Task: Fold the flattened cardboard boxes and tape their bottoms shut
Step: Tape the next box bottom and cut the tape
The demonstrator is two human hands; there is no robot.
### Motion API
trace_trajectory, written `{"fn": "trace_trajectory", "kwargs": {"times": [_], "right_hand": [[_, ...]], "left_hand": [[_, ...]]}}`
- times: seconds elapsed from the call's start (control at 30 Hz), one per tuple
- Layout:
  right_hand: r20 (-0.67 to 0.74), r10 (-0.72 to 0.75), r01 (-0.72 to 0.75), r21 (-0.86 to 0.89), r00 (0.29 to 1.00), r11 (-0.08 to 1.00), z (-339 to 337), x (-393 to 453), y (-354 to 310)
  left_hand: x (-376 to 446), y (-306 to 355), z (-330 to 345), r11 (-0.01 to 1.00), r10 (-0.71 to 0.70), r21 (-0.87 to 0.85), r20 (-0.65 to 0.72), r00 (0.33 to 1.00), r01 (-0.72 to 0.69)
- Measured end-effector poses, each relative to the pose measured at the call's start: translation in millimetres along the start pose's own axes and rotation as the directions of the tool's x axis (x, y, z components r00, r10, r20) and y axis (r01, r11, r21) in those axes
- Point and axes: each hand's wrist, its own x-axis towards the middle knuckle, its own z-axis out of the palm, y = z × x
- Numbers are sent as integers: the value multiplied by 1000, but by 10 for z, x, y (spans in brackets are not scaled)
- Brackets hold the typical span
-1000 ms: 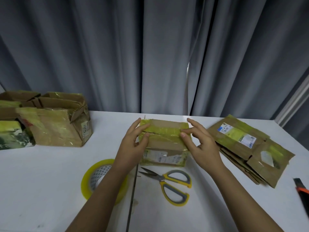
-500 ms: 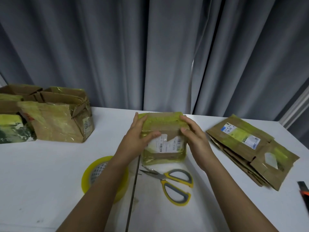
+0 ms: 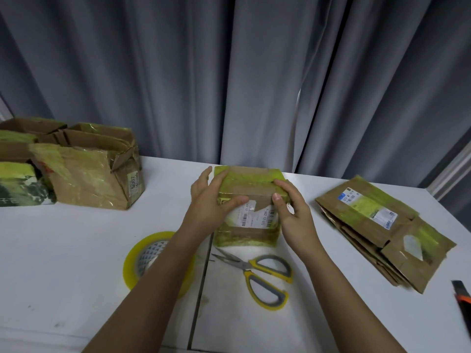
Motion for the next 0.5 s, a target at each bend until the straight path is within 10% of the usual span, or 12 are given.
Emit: {"fn": "trace_trajectory", "kwargs": {"times": [0.33, 0.5], "right_hand": [[-57, -129, 116, -193, 990, 974, -88, -176, -92], [85, -598, 510, -625, 797, 591, -35, -397, -174]], "left_hand": [[-220, 2, -130, 994, 19, -105, 6, 1000, -19], [-470, -175, -386, 971, -50, 234, 23, 999, 43]]}}
